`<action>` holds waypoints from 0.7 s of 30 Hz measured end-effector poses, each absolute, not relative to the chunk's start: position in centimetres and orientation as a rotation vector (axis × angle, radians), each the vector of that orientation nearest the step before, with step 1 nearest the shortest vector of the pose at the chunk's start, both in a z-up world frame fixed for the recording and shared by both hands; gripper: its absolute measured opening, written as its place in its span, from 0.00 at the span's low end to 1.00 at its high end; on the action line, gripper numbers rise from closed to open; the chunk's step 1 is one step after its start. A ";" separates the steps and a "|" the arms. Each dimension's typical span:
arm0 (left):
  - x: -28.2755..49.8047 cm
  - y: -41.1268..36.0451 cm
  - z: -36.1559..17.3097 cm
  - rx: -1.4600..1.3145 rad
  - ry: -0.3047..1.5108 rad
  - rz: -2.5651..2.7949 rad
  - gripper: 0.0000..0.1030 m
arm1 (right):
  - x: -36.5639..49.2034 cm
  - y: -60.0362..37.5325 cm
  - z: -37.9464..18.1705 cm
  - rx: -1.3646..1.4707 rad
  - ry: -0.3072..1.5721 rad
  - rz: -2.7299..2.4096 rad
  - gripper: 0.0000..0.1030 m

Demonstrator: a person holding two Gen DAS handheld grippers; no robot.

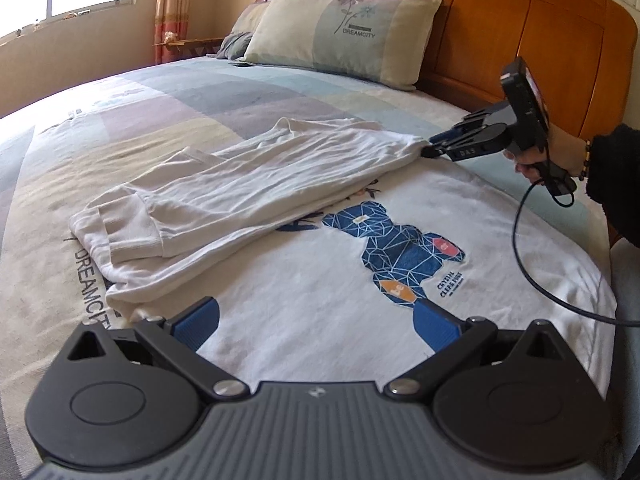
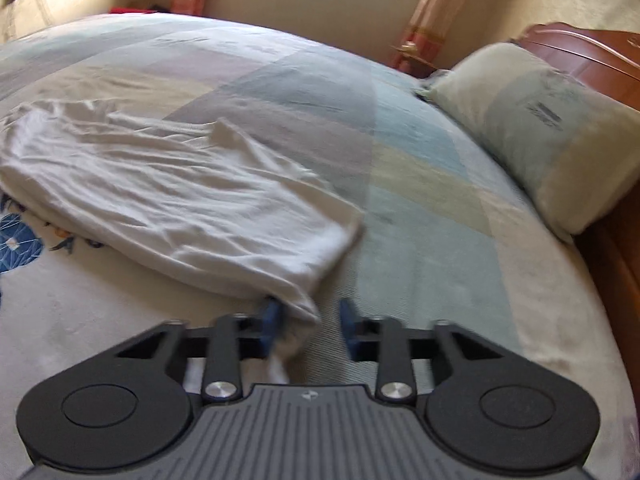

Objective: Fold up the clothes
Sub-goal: 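Lift the right gripper away from the folded sleeve, then move both open grippers around toward the hem of the sweatshirt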

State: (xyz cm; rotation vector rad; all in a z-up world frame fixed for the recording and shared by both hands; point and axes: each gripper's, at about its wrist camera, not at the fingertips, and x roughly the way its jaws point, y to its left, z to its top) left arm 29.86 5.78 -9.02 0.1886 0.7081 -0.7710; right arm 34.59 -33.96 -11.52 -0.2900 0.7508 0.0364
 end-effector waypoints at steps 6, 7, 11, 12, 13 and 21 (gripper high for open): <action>29.7 5.9 -9.0 0.189 0.705 -0.775 0.99 | 32.6 -34.3 -11.5 -0.190 0.749 -0.026 0.03; 29.7 5.9 -8.9 0.187 0.702 -0.776 0.99 | 32.3 -34.6 -11.5 -0.171 0.760 -0.036 0.03; 29.5 6.0 -8.5 0.181 0.690 -0.778 0.99 | 31.9 -34.9 -10.4 -0.106 0.757 -0.055 0.04; 29.5 6.1 -8.5 0.179 0.689 -0.778 0.99 | 32.1 -34.8 -9.8 -0.096 0.735 -0.053 0.04; 29.6 6.0 -8.5 0.178 0.690 -0.777 0.99 | 32.4 -34.6 -9.1 -0.086 0.713 -0.050 0.07; 29.6 5.7 -8.9 0.191 0.707 -0.775 0.99 | 36.2 -33.6 -11.7 -0.086 0.788 -0.097 0.12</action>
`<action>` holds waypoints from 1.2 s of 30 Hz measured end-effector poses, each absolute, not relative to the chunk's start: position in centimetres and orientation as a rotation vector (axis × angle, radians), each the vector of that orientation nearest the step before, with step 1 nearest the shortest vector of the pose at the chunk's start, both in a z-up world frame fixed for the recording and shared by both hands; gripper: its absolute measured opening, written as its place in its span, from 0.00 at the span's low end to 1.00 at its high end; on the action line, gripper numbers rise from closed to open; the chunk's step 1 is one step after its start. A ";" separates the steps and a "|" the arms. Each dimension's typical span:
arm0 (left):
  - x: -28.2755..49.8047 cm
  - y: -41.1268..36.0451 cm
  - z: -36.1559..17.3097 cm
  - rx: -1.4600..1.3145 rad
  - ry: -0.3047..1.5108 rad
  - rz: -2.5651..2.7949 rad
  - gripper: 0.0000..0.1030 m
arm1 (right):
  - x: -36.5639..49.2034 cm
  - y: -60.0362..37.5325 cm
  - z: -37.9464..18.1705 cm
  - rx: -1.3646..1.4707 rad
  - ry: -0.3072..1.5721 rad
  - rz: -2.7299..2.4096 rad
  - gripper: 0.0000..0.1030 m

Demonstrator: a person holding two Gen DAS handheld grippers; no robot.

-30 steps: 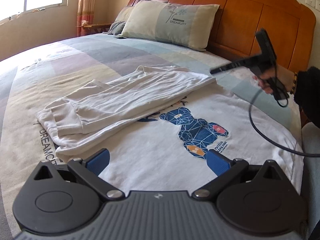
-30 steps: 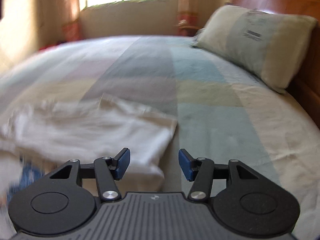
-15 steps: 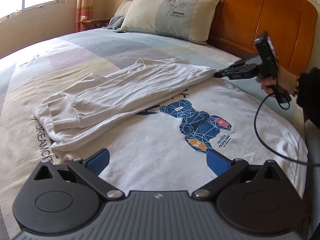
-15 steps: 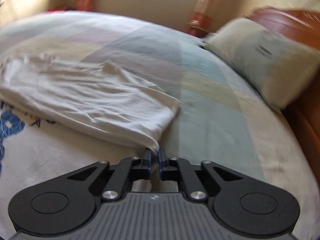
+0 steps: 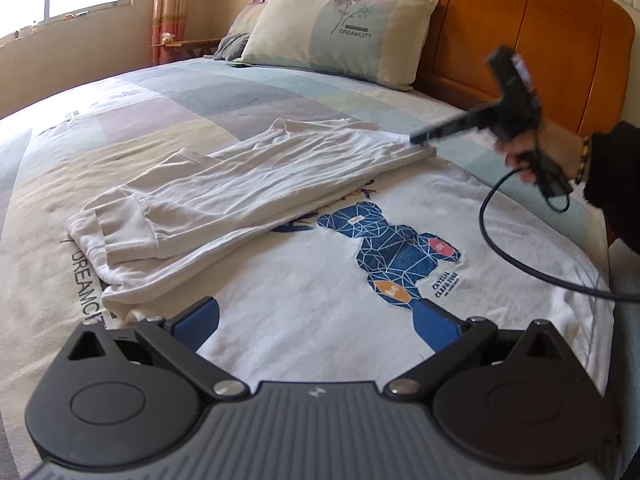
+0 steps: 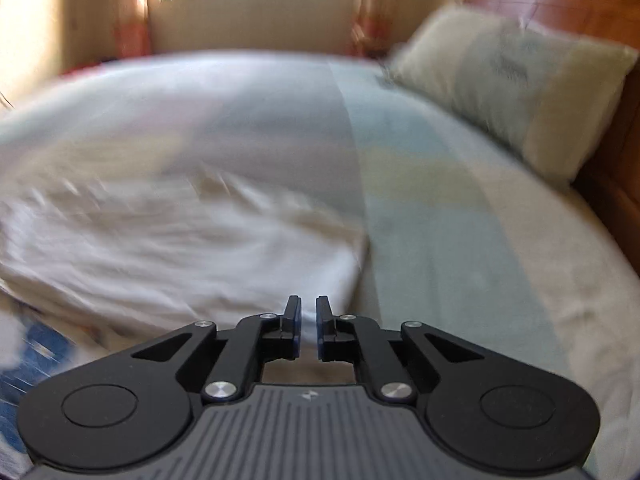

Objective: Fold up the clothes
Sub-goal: 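Move both open grippers around toward the hem of the sweatshirt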

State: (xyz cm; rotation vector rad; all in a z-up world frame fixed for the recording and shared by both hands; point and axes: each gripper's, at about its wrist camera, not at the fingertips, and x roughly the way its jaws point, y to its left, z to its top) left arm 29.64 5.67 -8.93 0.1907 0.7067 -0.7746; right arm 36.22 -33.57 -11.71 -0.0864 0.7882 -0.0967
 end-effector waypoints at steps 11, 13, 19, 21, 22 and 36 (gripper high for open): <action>29.8 5.9 -8.9 0.172 0.709 -0.776 0.99 | 36.7 -33.2 -9.6 0.054 0.677 -0.050 0.23; 29.9 5.9 -9.0 0.172 0.714 -0.772 0.99 | 37.2 -33.6 -10.4 0.080 0.703 -0.075 0.23; 29.9 6.7 -8.6 0.146 0.705 -0.768 0.99 | 37.4 -33.6 -10.7 0.107 0.731 -0.125 0.42; 29.8 6.9 -8.4 0.132 0.697 -0.770 0.99 | 37.4 -32.2 -9.9 0.066 0.714 -0.086 0.43; 29.8 6.9 -8.3 0.133 0.694 -0.769 0.99 | 37.7 -31.2 -9.6 0.038 0.710 -0.063 0.45; 30.0 7.8 -8.0 0.117 0.685 -0.750 0.99 | 38.5 -25.9 -9.4 -0.091 0.765 0.067 0.67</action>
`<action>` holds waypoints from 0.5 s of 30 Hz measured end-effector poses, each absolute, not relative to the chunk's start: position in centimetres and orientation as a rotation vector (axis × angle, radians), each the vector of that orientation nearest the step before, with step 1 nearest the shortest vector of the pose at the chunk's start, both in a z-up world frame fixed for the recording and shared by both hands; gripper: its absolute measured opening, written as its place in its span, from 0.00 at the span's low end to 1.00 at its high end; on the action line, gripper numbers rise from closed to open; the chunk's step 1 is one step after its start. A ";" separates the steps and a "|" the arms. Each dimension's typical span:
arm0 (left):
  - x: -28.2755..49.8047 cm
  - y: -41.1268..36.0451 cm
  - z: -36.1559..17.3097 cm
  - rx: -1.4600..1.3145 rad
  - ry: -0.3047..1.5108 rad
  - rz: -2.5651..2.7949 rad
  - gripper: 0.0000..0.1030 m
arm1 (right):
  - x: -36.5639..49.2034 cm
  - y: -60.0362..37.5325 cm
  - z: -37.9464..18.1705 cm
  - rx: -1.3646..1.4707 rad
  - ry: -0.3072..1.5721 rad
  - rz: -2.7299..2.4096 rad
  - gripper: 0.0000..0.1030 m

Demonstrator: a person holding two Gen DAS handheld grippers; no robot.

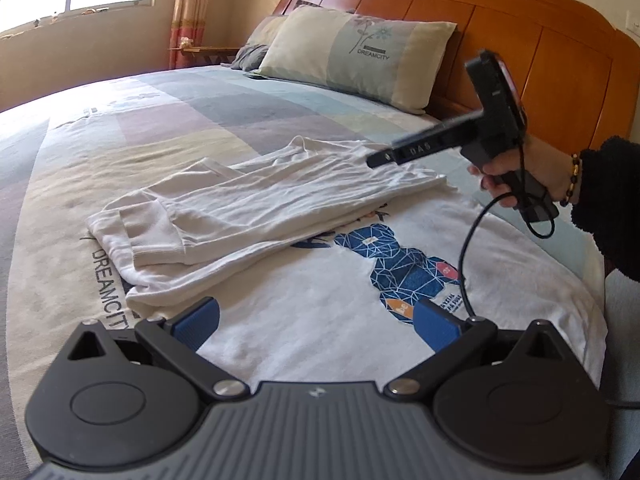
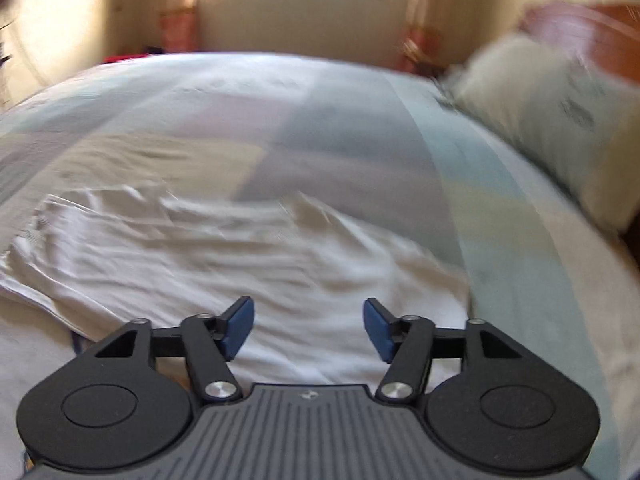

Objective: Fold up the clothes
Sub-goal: 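Move both open grippers around toward the hem of the sweatshirt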

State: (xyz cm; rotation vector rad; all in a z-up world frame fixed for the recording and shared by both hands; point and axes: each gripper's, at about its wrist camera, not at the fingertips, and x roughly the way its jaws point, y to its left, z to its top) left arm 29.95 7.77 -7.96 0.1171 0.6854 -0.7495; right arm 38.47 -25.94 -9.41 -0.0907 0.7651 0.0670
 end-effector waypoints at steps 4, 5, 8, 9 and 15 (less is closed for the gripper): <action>29.9 7.8 -7.8 0.118 0.681 -0.746 0.99 | 37.7 -25.8 -9.6 -0.065 0.786 0.076 0.68; 29.9 7.9 -7.8 0.116 0.680 -0.747 0.99 | 37.6 -25.7 -9.7 -0.058 0.791 0.078 0.68; 29.9 8.1 -7.6 0.112 0.672 -0.743 0.99 | 37.0 -25.6 -9.9 -0.038 0.806 0.085 0.71; 29.8 8.3 -7.5 0.106 0.669 -0.742 0.99 | 36.8 -25.6 -9.9 -0.032 0.811 0.087 0.73; 30.1 8.3 -7.2 0.082 0.659 -0.717 0.99 | 29.5 -27.5 -9.4 0.031 0.779 0.069 0.89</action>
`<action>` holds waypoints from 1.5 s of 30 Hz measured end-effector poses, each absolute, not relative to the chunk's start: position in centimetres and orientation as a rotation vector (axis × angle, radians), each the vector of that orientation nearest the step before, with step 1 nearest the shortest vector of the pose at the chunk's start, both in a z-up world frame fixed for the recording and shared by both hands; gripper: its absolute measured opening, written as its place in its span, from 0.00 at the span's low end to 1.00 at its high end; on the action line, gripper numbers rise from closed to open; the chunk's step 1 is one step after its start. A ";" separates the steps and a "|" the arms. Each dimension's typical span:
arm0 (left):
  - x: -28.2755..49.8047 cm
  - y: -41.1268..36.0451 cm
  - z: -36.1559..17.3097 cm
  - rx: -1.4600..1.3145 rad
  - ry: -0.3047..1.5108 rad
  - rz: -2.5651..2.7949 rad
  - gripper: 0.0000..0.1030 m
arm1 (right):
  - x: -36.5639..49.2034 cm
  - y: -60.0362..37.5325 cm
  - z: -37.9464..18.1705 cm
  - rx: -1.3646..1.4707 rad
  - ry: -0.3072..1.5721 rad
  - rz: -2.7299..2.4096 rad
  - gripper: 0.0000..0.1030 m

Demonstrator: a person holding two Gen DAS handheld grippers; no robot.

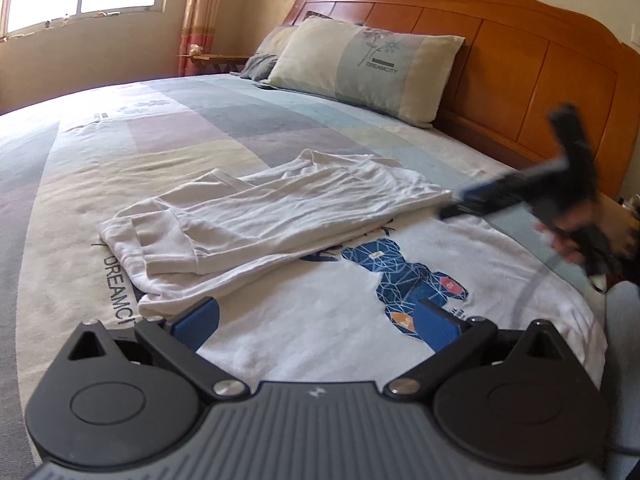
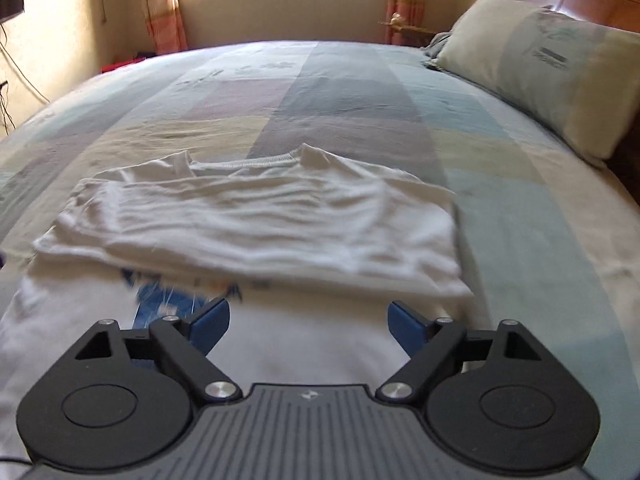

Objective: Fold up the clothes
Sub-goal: 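Move both open grippers around toward the hem of the sweatshirt, then position the left and right grippers at the two hem corners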

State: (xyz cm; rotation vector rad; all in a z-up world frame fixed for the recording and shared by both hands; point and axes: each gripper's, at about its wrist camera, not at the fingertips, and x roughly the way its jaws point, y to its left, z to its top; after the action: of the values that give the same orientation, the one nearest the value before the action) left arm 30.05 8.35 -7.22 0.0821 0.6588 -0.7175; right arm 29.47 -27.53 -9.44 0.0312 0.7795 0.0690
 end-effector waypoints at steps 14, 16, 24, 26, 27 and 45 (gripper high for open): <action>36.2 6.0 -6.8 0.019 0.717 -0.466 0.99 | 23.9 -26.0 -11.9 -0.011 0.728 0.150 1.00; 38.5 5.0 -6.9 0.000 0.704 -0.476 0.99 | 23.4 -25.7 -12.3 -0.022 0.733 0.175 1.00; 41.4 5.7 -11.4 -0.124 0.834 -0.418 0.99 | 22.9 -27.7 -11.6 0.124 0.746 0.210 1.00; 40.5 6.1 -10.8 -0.115 0.852 -0.420 0.99 | 23.0 -28.3 -12.0 0.147 0.766 0.197 1.00; 40.4 6.1 -10.3 -0.109 0.862 -0.414 0.99 | 23.1 -28.6 -12.3 0.158 0.777 0.189 1.00; 45.2 5.0 -8.0 -0.258 0.888 -0.346 0.98 | 22.7 -28.8 -12.1 0.112 0.779 0.170 1.00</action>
State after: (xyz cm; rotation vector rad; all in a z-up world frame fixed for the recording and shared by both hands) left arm 45.18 4.99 -7.99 -0.2578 0.8883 -0.3460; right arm 22.74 -28.79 -12.14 0.1123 0.7794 0.1696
